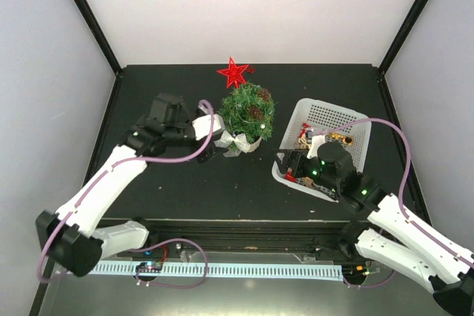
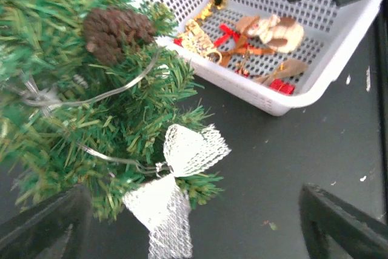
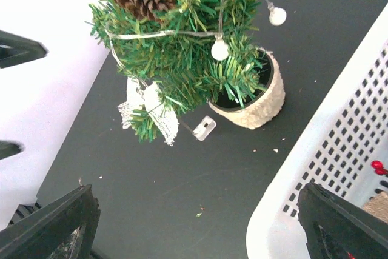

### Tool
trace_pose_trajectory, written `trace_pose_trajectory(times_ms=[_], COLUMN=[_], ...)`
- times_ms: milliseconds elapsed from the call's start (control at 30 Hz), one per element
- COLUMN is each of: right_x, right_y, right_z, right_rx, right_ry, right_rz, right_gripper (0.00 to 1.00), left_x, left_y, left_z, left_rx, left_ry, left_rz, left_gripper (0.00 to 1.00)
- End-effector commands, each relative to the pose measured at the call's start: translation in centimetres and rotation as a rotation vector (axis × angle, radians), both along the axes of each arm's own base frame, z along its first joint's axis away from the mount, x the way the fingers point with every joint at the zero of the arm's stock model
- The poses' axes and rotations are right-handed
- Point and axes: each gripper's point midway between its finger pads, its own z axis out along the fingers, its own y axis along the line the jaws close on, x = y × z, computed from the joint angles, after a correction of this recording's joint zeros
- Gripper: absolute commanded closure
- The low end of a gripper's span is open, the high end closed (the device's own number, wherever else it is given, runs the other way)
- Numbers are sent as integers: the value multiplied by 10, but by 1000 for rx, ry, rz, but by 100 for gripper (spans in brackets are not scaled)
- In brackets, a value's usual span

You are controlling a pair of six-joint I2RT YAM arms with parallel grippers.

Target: Decorate the small christmas tree

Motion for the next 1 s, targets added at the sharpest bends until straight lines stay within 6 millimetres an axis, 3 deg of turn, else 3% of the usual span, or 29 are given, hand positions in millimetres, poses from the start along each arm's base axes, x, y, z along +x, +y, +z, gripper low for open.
trace_pose_trajectory(times_ms=[0,267,500,667,767,967], right_x=[-6,-31,-70,-107,-117,-112], right_y=[-22,-76,-103,-120,-130,-126], right_z=[21,52,125,174,176,148], right_rx=[-85,-232,-190,-79,-74,-112], right_ry=[-23,-38,-172,-305,-331,-277], right_rz=[-33,-114,-52,14,11,17], right_gripper=[9,6,4,3,3,3], left_x=[-26,-72,-109,-131,-140,-145], left_y=[23,59,85,96,96,93], left_z=[21,53,77,71,70,73], left_rx=[33,54,-19,-13,-48,-124], left_ry=[-46,14,-42,-40,-58,-37], left_rz=[46,144,209,207,195,184], left_gripper=[1,1,1,1,1,1])
